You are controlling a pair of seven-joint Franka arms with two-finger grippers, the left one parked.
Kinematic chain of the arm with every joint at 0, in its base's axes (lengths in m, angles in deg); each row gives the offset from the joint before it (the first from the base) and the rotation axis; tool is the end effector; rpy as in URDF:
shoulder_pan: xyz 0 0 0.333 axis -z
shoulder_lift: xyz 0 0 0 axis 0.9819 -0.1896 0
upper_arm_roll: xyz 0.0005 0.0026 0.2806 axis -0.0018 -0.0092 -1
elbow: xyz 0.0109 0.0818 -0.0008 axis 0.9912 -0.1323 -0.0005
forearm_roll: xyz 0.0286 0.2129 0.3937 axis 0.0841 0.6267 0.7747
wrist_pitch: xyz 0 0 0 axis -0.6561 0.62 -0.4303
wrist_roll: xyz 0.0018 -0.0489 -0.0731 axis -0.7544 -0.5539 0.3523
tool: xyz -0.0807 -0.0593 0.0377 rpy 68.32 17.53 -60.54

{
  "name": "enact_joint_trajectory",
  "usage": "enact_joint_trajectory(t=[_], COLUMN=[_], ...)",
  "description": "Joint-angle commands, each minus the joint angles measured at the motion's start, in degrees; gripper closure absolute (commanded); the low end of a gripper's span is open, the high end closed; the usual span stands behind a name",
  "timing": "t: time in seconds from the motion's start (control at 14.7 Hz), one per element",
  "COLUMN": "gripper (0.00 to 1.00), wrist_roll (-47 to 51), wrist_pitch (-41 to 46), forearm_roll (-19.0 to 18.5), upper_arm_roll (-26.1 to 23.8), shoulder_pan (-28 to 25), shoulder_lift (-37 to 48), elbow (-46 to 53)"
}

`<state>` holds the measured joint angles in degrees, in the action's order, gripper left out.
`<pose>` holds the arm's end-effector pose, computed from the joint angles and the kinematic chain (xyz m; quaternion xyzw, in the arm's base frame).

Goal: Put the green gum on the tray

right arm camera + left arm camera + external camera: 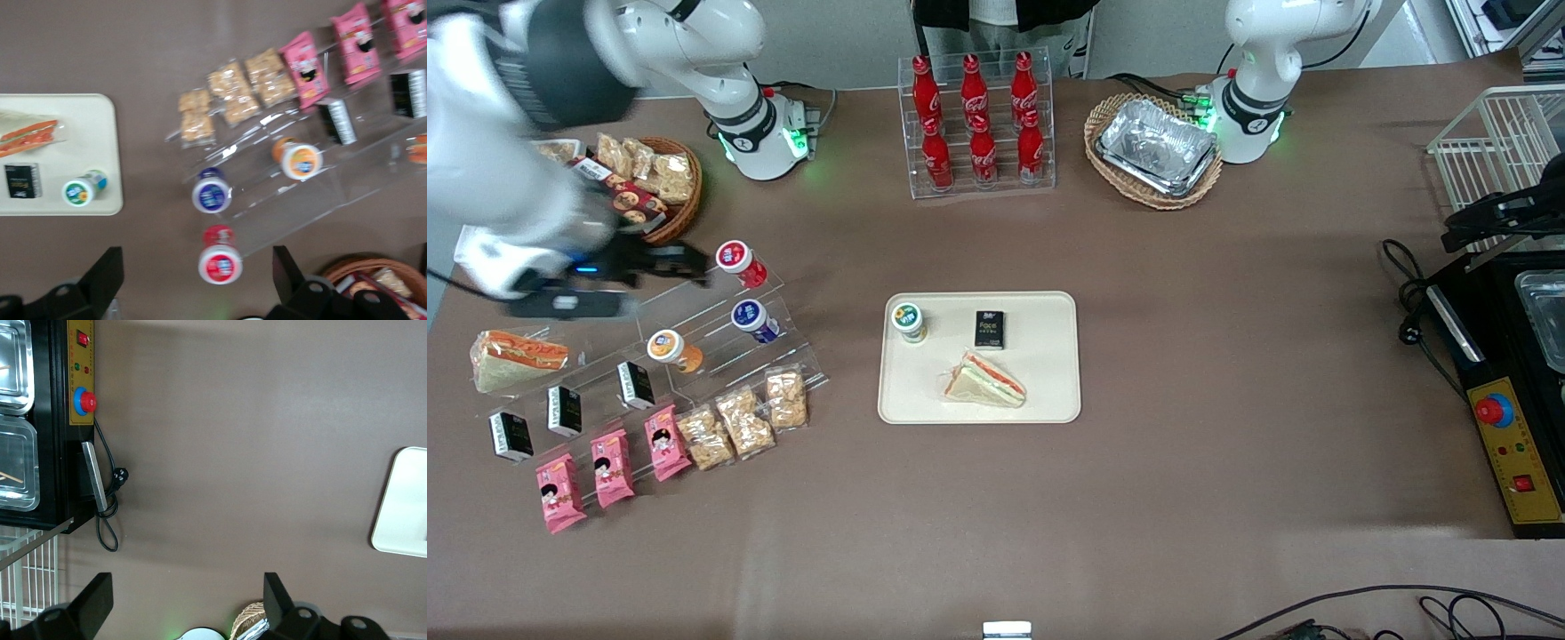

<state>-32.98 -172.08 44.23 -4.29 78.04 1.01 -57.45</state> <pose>0.5968 0.0934 0.5377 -0.9985 0.0200 0.0506 0.0022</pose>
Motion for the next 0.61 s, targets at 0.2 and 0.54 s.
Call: enact_joint_trajectory(t=[0.2, 0.54], gripper=[0.00, 0.00], wrist_roll=[-12.46, -12.46], wrist_pitch=[1.22, 1.57], forearm_roll=[0.03, -0.33], upper_arm_roll=[11.22, 12.63], shoulder_pan=[-0.29, -0.12], shoulder_lift=[2.43, 1.55], elbow=[2.43, 4.29])
